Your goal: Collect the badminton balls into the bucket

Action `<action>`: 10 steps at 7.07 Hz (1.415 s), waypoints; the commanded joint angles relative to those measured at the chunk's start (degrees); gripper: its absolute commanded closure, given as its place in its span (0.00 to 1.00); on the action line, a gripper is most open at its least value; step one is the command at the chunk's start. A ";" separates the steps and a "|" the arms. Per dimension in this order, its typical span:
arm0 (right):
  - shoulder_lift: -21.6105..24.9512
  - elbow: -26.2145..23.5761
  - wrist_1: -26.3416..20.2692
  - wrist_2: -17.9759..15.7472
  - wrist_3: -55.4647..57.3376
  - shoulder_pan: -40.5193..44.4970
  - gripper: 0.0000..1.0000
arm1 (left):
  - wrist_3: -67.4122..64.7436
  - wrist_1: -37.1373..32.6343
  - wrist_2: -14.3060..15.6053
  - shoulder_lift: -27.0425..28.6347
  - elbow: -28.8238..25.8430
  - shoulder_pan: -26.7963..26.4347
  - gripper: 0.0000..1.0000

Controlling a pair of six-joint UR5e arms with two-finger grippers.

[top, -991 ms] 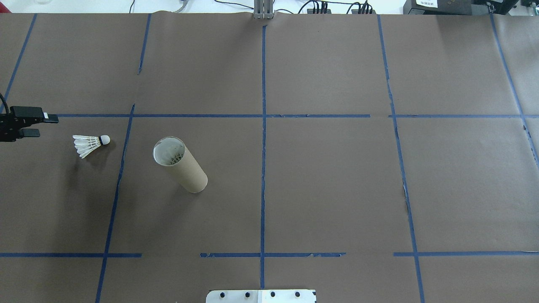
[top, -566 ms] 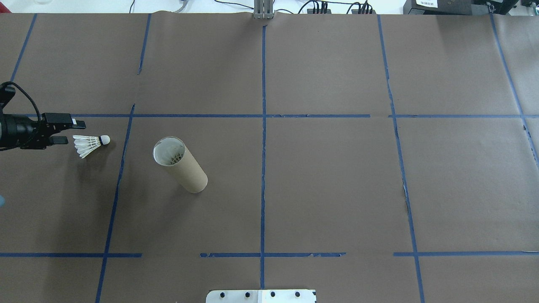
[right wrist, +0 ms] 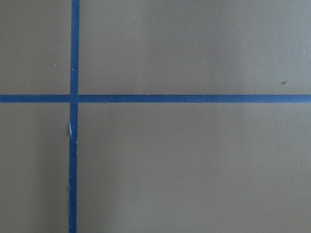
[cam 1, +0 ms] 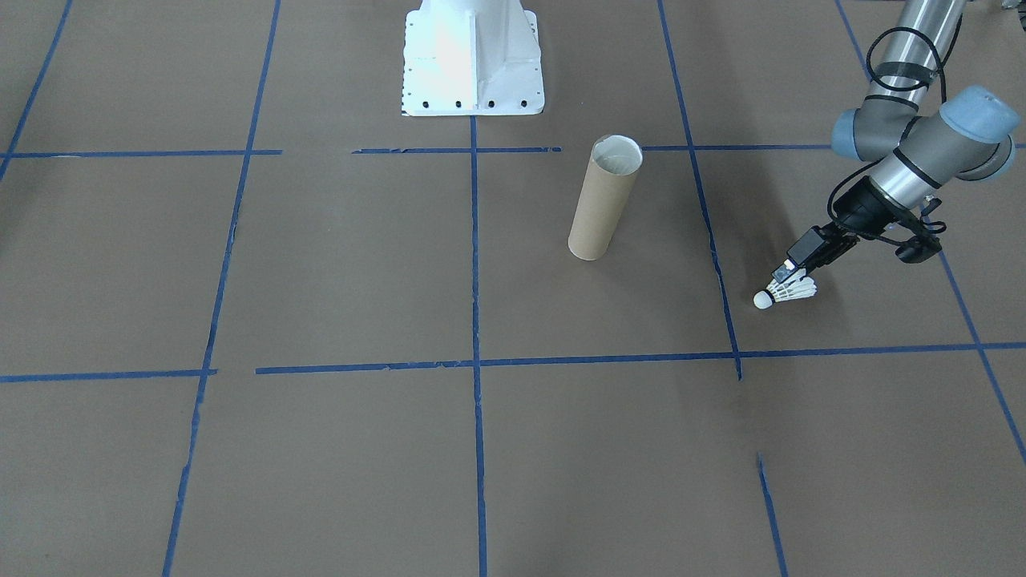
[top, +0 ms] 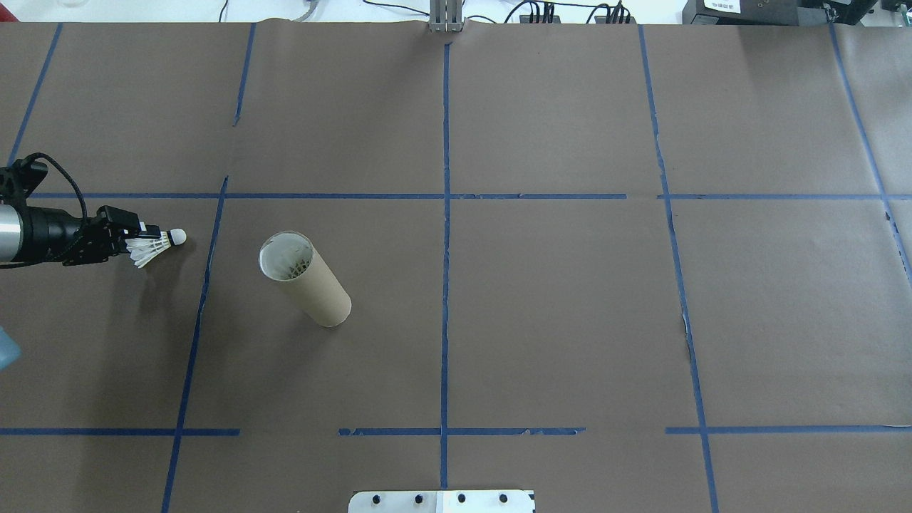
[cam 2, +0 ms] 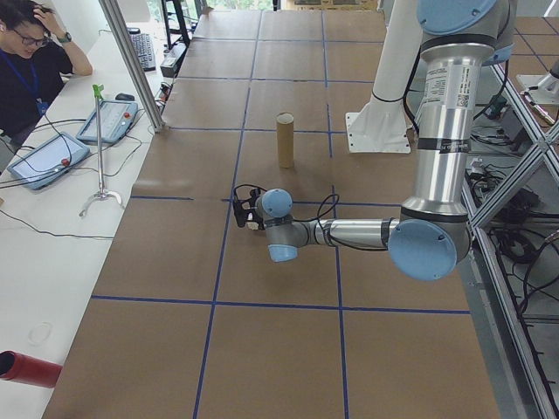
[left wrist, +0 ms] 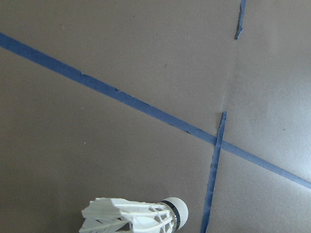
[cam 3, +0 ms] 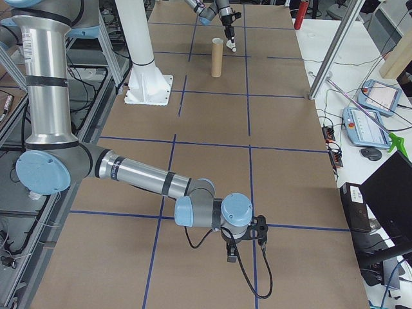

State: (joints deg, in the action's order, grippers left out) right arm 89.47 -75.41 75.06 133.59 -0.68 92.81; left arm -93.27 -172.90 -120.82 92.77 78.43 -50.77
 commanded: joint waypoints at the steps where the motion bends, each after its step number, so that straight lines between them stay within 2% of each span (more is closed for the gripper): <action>1: 0.00 0.00 0.00 0.00 -0.03 0.00 0.00 | -0.24 -0.25 -0.11 -0.75 0.67 0.06 1.00; 3: 0.00 0.00 0.00 0.00 -0.03 0.00 0.00 | -0.33 0.19 -0.73 -2.67 3.64 -0.11 1.00; 4: 0.00 0.00 0.00 0.00 -0.03 0.00 0.00 | -0.33 0.89 -2.21 -3.56 5.66 -0.11 1.00; 5: 0.00 0.00 0.00 0.00 -0.03 0.00 0.00 | -0.33 2.11 -5.18 -3.91 6.99 -0.29 1.00; 6: 0.00 0.00 0.00 0.00 0.06 0.00 0.00 | -0.33 6.91 -6.52 -4.35 10.22 -0.55 1.00; 7: 0.00 0.00 0.00 0.00 0.06 0.00 0.00 | -0.16 15.31 -7.40 -4.27 15.13 -0.73 1.00; 9: 0.00 0.00 0.00 0.00 0.06 0.00 0.00 | 0.28 31.85 -7.41 -3.48 24.10 -0.38 1.00; 10: 0.00 0.00 0.00 0.00 -0.03 0.00 0.00 | 0.37 35.75 -7.41 -3.48 26.75 -0.20 1.00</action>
State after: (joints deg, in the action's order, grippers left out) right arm 89.47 -75.41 75.06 133.59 -0.63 92.81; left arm -93.04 -143.86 -128.17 89.06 101.13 -51.18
